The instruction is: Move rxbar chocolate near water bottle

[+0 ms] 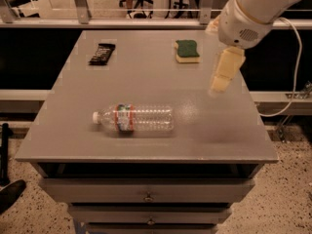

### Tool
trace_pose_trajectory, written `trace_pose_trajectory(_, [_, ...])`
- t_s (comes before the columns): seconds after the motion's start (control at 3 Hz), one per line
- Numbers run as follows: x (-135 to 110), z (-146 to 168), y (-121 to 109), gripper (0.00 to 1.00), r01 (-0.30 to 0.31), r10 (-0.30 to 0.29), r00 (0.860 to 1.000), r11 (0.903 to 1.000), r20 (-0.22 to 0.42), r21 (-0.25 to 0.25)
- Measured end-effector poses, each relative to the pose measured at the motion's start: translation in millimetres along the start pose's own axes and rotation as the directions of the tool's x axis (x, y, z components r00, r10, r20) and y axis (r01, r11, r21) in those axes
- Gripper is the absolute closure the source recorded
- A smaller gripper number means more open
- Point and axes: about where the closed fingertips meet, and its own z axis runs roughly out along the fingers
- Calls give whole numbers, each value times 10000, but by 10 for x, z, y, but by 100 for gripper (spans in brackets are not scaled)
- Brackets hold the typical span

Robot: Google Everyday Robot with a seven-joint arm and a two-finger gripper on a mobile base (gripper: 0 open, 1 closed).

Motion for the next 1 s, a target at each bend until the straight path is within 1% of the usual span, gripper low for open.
trace_pose_trajectory(0.33, [-515, 316, -455, 0, 175, -184, 9920, 9998, 1248, 88])
trace_pose_trajectory(0.67, [-515, 316, -455, 0, 175, -184, 9920, 9998, 1248, 88])
trace_pose_trajectory(1.0, [-577, 352, -484, 0, 237, -260, 9869, 9996, 1592, 166])
